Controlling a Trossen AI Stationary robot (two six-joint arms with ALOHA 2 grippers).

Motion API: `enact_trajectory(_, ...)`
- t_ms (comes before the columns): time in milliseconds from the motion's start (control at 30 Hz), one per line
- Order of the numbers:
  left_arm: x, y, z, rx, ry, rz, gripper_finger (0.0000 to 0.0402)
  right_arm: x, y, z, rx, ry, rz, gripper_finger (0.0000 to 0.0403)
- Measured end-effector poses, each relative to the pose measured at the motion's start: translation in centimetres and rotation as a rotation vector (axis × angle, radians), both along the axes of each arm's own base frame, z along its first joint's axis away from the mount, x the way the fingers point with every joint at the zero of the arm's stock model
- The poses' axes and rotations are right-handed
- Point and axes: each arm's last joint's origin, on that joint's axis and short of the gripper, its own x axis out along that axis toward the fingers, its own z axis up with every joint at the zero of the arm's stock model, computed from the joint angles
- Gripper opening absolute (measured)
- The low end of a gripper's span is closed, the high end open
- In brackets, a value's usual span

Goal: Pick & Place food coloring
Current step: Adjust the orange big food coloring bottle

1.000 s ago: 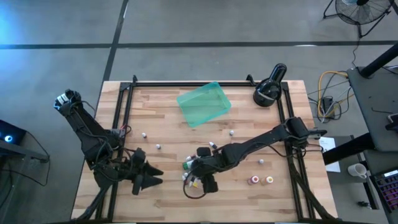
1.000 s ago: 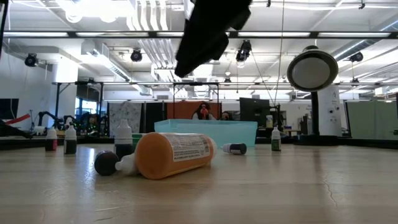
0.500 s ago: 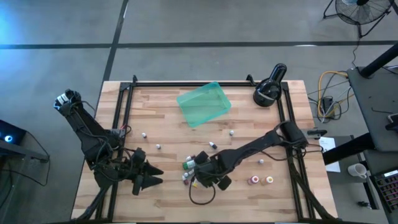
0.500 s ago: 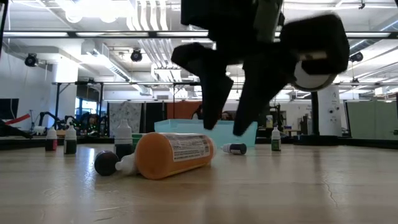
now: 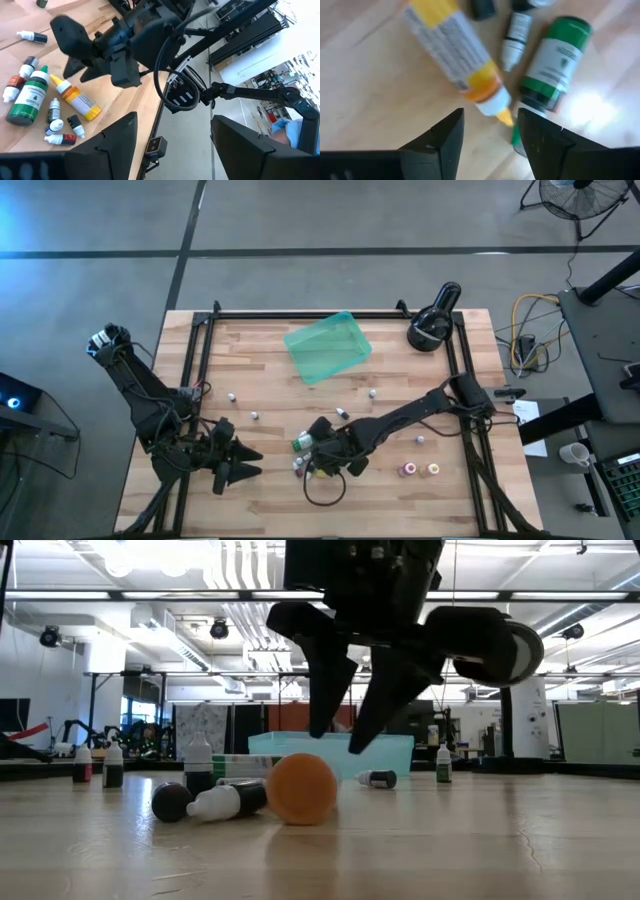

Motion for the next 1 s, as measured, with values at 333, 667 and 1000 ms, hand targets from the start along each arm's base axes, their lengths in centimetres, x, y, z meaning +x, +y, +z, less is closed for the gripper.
enact_trajectory(333, 0.0, 0.0, 0.0, -0.001, 0.0, 0.0, 0.0225, 0.9, -1.2, -0.8, -0.022, 0.016, 0.087, 0.0209)
enact_trajectory(667, 0.0, 0.0, 0.0, -0.011, 0.0, 0.004, 0.0225, 1.2, -1.6, -0.8, 0.058, 0.03, 0.127, 0.0233)
enact_trajectory(1000, 0.0, 0.1, 0.0, -0.033, -0.002, 0.029, 0.0225, 0.9, -1.4, -1.6, 0.111, 0.032, 0.149, 0.0213)
